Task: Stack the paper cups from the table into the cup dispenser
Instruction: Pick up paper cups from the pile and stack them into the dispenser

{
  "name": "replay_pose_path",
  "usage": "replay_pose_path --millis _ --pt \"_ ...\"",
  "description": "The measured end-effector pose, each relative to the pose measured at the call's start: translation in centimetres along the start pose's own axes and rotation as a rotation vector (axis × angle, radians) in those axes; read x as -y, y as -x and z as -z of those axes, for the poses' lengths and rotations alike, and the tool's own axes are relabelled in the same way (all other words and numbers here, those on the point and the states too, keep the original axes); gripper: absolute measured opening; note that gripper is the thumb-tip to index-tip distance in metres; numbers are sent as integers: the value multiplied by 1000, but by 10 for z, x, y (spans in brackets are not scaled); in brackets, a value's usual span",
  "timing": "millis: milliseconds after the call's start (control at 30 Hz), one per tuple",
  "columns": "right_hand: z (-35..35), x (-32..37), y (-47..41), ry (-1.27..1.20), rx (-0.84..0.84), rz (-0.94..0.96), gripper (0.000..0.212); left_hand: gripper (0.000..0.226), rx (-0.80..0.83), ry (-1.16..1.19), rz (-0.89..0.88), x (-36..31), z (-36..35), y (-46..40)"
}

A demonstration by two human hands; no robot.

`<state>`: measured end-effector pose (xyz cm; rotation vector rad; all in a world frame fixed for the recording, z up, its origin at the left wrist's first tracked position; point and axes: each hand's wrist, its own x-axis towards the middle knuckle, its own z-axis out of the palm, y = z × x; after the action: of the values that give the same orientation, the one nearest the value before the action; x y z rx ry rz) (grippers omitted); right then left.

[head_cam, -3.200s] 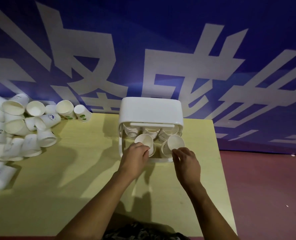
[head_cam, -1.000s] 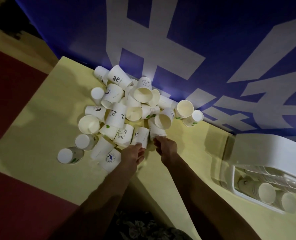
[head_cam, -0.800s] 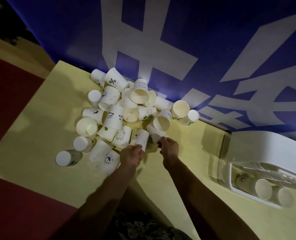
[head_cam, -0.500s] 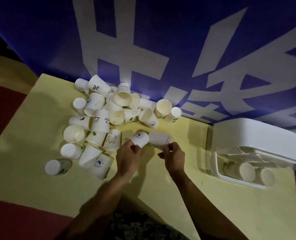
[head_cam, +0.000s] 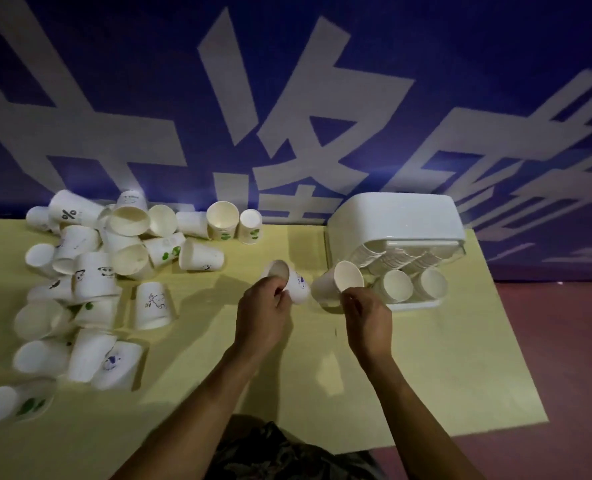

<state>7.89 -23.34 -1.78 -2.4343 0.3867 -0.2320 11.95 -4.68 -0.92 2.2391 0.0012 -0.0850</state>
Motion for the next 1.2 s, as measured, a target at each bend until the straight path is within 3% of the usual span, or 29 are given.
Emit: replay_pose_path --millis 333,567,933,1200 --pt "92 -88 -26 -68 -126 49 14 8 7 -7 -189 -102 -97 3" --pt "142 -166 -60 91 -157 62 10 14 97 -105 -272 -144 -174 -3" --pt "128 -225 -90 237 136 124 13 24 253 -357 -125 -148 -225 -15" --pt "116 -233 -100 369 207 191 16 27 340 -528 -134 -142 -248 -26"
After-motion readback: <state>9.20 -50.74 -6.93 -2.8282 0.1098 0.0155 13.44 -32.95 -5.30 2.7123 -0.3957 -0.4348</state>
